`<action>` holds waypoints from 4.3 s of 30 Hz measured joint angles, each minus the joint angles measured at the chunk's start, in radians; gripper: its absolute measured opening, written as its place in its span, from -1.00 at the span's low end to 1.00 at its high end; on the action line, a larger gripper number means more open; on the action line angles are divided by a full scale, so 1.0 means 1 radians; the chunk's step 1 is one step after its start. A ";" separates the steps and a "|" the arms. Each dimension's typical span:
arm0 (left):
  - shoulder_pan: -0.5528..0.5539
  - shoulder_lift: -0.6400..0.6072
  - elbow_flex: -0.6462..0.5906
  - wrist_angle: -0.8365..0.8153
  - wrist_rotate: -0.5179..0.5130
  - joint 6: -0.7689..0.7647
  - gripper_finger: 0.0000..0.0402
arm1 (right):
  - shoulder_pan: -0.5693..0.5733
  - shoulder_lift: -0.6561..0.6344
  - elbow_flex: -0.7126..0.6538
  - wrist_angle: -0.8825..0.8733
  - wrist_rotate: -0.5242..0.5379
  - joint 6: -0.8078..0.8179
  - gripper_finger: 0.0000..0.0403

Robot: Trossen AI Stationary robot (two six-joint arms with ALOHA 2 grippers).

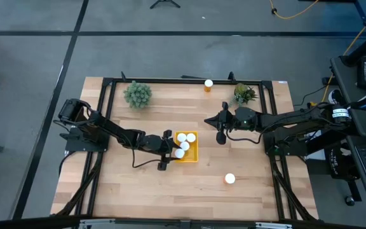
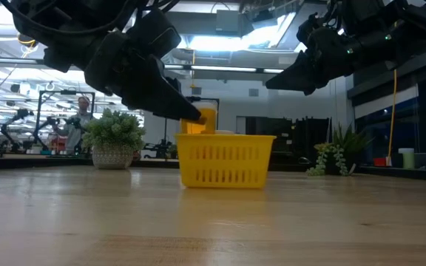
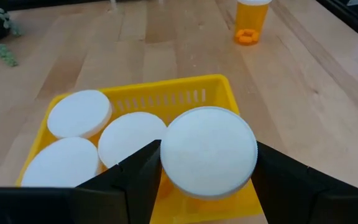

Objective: Pick and place pill bottles into a basket
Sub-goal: Put the orange pill bottle into the yellow bin

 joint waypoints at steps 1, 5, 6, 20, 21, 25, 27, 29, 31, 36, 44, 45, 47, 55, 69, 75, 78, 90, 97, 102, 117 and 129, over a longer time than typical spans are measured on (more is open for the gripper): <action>0.000 0.000 0.000 -0.002 0.000 0.000 0.11 | 0.000 0.000 0.000 0.000 0.000 0.000 -0.92; 0.000 0.000 0.000 -0.002 0.000 0.001 0.11 | 0.000 0.000 0.000 0.000 0.000 0.000 -0.92; 0.000 0.000 0.000 -0.002 0.000 0.000 0.11 | 0.000 0.000 0.000 0.000 0.000 0.000 -0.92; 0.000 0.000 0.000 -0.002 0.007 0.027 0.13 | 0.000 0.000 0.000 0.000 0.000 -0.002 -0.92; 0.000 0.000 0.000 -0.002 0.007 0.027 0.14 | 0.000 0.000 0.000 0.000 0.000 -0.003 -0.92; 0.000 0.000 0.000 -0.002 0.007 0.028 0.20 | 0.000 0.000 0.000 0.000 0.000 -0.003 -0.92; 0.000 0.000 0.000 -0.002 0.007 0.028 0.22 | 0.000 0.000 0.000 0.000 0.000 -0.003 -0.92; 0.000 0.001 0.000 -0.003 0.007 0.032 0.24 | 0.000 0.000 0.000 0.000 0.000 -0.003 -0.92; 0.000 0.001 0.000 -0.003 0.007 0.036 0.25 | 0.000 0.000 0.000 0.000 0.000 -0.003 -0.92; 0.000 0.001 0.000 -0.003 0.007 0.037 0.25 | 0.000 0.000 0.000 0.000 0.000 -0.002 -0.92; 0.000 0.001 0.000 -0.002 0.006 0.074 0.25 | 0.000 0.000 0.000 0.000 0.000 -0.002 -0.92; 0.000 0.001 0.000 -0.002 0.006 0.074 0.25 | 0.000 0.000 0.000 0.000 0.000 -0.002 -0.92; 0.000 -0.005 0.000 -0.006 0.006 0.074 0.25 | 0.000 0.000 0.000 0.000 0.000 -0.002 -0.92; 0.000 -0.083 0.000 -0.046 0.007 0.089 0.25 | 0.000 0.000 0.000 0.000 0.000 -0.002 -0.92; 0.003 -0.363 -0.014 -0.287 -0.045 0.201 -0.21 | 0.001 0.000 0.000 -0.025 -0.001 0.003 -0.92; 0.040 -0.470 -0.125 -0.288 -0.052 0.168 -0.50 | 0.003 0.000 0.000 -0.053 -0.001 0.025 -0.92; 0.067 -0.525 -0.182 -0.265 -0.024 0.159 -0.62 | 0.007 0.000 0.000 -0.054 -0.001 0.027 -0.92; 0.224 -0.676 -0.364 -0.168 0.180 0.138 -0.98 | 0.007 0.000 0.000 -0.049 -0.001 0.020 -0.92; 0.311 -0.700 -0.415 -0.144 0.225 0.177 -0.99 | 0.000 0.000 0.000 0.018 0.022 -0.086 -0.92; 0.435 -0.700 -0.415 -0.133 0.351 0.201 -0.99 | -0.015 0.000 0.000 0.080 0.192 -0.135 -0.92; 0.665 -0.699 -0.415 -0.057 0.460 0.207 -0.99 | -0.310 0.000 0.006 0.000 0.025 0.003 -0.92; 0.663 -0.699 -0.415 0.064 0.443 0.231 -0.96 | -0.420 0.075 0.246 -0.454 -0.004 -0.106 -0.69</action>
